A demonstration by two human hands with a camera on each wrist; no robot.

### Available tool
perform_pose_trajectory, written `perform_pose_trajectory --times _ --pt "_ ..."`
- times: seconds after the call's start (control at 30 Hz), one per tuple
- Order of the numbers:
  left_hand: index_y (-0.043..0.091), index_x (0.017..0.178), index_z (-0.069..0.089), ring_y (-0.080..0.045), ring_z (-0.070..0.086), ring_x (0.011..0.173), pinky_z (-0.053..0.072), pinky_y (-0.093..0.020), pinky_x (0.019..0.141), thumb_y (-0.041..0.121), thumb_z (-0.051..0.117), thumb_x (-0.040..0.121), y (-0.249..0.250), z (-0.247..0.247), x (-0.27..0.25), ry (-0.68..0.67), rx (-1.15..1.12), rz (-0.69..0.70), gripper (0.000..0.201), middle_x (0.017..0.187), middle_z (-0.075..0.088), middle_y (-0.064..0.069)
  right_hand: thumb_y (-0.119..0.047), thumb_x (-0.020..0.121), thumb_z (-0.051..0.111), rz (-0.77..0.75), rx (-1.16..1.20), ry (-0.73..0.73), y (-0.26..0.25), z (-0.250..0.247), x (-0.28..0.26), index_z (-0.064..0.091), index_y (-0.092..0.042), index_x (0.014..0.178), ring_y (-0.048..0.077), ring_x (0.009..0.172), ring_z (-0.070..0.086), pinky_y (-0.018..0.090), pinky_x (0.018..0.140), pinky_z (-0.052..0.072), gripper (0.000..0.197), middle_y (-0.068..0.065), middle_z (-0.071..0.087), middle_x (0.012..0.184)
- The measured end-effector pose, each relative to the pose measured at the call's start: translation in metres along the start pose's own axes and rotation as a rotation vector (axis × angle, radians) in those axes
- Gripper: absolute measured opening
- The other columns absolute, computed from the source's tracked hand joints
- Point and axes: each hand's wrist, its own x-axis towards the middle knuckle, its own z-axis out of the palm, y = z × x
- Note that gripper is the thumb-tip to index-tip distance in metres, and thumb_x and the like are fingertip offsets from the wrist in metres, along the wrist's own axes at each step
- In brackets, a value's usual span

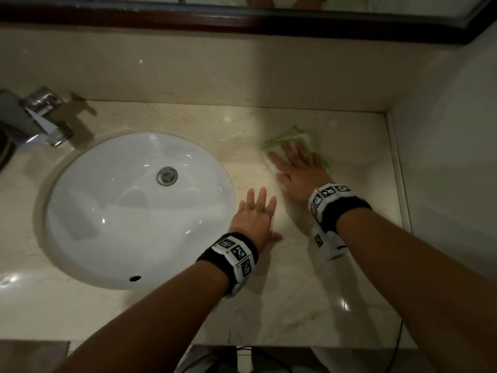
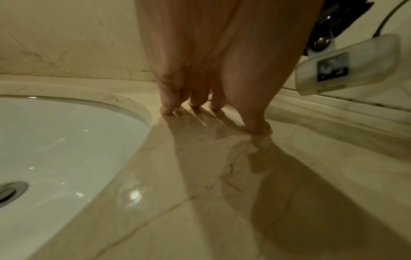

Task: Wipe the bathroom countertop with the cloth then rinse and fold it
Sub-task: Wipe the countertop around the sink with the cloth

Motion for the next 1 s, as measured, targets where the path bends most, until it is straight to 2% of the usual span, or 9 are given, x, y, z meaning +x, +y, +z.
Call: perform_pose_trajectory --times 0.3,0.5,0.6,0.73,0.83,0.9,1.0 --pt "0.017 0.154 -0.005 -0.036 -0.015 0.146 0.008 -0.046 0.119 0.057 0.054 0.089 -0.001 0.003 0.002 -0.004 -0.009 -0.005 0.096 0.16 -0.016 -0.012 -0.052 0.101 0.019 0.36 0.093 -0.054 0.11 -0.006 -0.025 -0.009 -0.05 0.148 0.026 0.148 -0.014 0.049 0.119 0.004 0.055 -0.007 -0.02 0.16" --pt "0.016 0.154 -0.004 -0.038 -0.012 0.146 0.009 -0.048 0.118 0.056 0.056 0.088 -0.001 0.002 0.001 0.01 -0.016 0.008 0.097 0.16 -0.014 -0.012 -0.044 0.101 0.016 0.461 0.188 -0.029 0.071 -0.01 -0.015 -0.008 -0.042 0.151 0.032 0.147 -0.017 0.055 0.117 -0.006 0.056 -0.002 -0.02 0.16" --pt "0.015 0.154 -0.004 -0.038 -0.013 0.146 0.008 -0.048 0.118 0.054 0.056 0.089 -0.001 0.0 0.0 0.003 -0.027 0.015 0.096 0.16 -0.014 -0.012 -0.041 0.101 0.016 0.347 0.137 -0.037 0.034 -0.015 0.0 -0.007 -0.042 0.151 0.034 0.147 -0.018 0.057 0.117 -0.006 0.055 -0.002 -0.02 0.161" --pt "0.014 0.154 -0.001 -0.038 -0.011 0.146 0.009 -0.049 0.118 0.052 0.058 0.088 -0.002 0.0 0.0 0.011 -0.049 0.02 0.096 0.161 -0.011 -0.011 -0.038 0.101 0.02 0.108 0.014 -0.037 -0.029 -0.016 0.024 -0.008 -0.041 0.151 0.035 0.145 -0.021 0.058 0.116 -0.005 0.058 -0.001 -0.022 0.16" --pt "0.013 0.154 0.001 -0.039 -0.004 0.147 0.012 -0.049 0.118 0.048 0.061 0.088 -0.002 -0.002 -0.002 0.039 -0.062 0.027 0.096 0.161 0.0 -0.011 -0.038 0.102 0.022 -0.104 -0.098 -0.098 -0.066 -0.014 0.031 -0.007 -0.04 0.151 0.034 0.145 -0.023 0.058 0.117 -0.002 0.057 -0.001 -0.024 0.16" --pt "0.011 0.153 0.009 -0.039 0.002 0.145 0.015 -0.049 0.118 0.048 0.061 0.088 -0.002 -0.004 -0.003 0.047 -0.056 0.027 0.092 0.159 0.01 -0.013 -0.038 0.102 0.022 -0.183 -0.138 -0.119 -0.075 -0.012 0.031 -0.004 -0.042 0.151 0.032 0.146 -0.022 0.056 0.117 -0.002 0.056 -0.002 -0.022 0.16" --pt "0.012 0.154 0.006 -0.038 -0.001 0.146 0.015 -0.05 0.119 0.047 0.064 0.086 -0.001 -0.004 -0.002 0.039 -0.065 0.024 0.097 0.16 0.006 -0.012 -0.034 0.103 0.022 -0.23 -0.17 -0.173 -0.069 -0.017 0.033 -0.007 -0.044 0.15 0.029 0.144 -0.026 0.054 0.116 -0.006 0.056 -0.003 -0.024 0.16"
